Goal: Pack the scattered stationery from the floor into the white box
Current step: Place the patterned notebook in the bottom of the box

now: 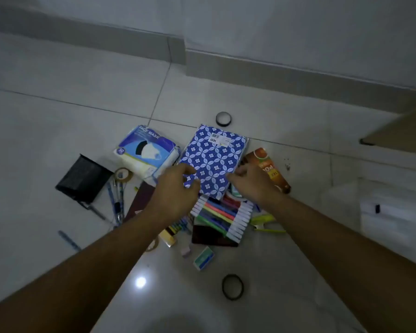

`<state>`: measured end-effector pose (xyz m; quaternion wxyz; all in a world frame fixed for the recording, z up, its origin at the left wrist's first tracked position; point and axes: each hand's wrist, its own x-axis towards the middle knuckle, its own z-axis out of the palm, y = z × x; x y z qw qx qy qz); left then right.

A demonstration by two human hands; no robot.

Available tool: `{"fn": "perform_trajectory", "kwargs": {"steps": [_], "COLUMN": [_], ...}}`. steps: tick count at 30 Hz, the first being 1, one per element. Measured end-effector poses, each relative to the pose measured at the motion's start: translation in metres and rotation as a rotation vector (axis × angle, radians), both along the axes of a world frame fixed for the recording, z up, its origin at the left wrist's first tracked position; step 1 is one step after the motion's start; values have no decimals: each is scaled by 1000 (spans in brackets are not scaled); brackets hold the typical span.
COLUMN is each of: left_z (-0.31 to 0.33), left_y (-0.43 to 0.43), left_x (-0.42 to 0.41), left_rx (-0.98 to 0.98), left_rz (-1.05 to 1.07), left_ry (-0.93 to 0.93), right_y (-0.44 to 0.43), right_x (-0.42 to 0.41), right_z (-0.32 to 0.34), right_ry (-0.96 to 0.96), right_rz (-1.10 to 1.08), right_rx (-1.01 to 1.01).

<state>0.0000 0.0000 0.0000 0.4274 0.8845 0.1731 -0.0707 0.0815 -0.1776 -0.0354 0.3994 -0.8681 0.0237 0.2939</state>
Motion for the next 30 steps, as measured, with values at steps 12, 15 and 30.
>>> {"fn": "perform_trajectory", "kwargs": {"steps": [12, 15, 30], "left_z": [-79, -70, -15], "left_y": [-10, -4, -89], "left_x": [37, 38, -25], "left_rx": [-166, -94, -582], "left_rz": [210, 187, 176], "left_ry": [247, 211, 128], "right_y": [38, 37, -125], "right_x": [3, 5, -86], "right_z": [-78, -69, 36], "right_ry": [272, 256, 20], "right_rz": [-353, -344, -434], "right_rx": [254, 361, 586]}}
